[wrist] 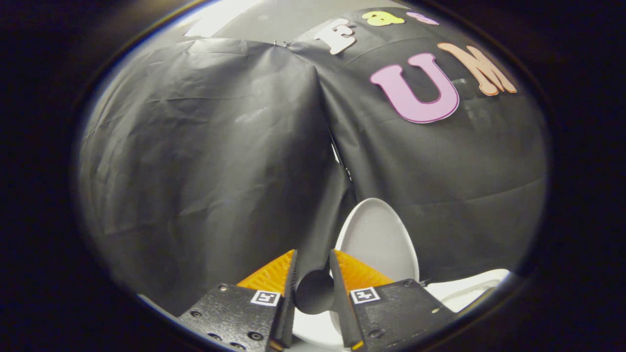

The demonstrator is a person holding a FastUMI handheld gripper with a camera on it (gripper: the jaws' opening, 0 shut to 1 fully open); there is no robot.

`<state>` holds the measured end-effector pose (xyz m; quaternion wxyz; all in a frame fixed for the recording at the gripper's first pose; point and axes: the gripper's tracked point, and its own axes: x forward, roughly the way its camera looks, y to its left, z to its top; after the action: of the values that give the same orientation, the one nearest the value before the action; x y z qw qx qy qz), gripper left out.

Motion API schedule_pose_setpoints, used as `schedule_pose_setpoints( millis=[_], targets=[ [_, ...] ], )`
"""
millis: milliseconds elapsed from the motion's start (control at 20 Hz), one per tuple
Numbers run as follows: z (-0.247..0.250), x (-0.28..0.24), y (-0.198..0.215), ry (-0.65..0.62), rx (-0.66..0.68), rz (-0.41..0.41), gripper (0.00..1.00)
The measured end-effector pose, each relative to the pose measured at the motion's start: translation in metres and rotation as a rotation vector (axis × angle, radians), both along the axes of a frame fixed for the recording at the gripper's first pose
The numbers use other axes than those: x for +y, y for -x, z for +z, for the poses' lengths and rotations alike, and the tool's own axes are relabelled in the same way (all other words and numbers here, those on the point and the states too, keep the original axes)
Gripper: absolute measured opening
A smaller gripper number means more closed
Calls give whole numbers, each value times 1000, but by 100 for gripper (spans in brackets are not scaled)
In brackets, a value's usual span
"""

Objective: Open the toilet lid.

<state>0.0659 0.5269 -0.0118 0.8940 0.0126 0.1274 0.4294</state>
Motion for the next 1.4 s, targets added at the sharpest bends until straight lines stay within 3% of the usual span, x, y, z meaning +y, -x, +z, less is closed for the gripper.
schedule_pose_setpoints(
  millis=[300, 600, 900, 1400],
  targets=[
    [60, -28, -4, -77, -112, -41, 59],
    [100, -124, -33, -37, -152, -209, 59],
    [116, -239, -53, -114, -152, -395, 59],
    [83, -451, -71, -222, -74, -664, 59]
  ],
)
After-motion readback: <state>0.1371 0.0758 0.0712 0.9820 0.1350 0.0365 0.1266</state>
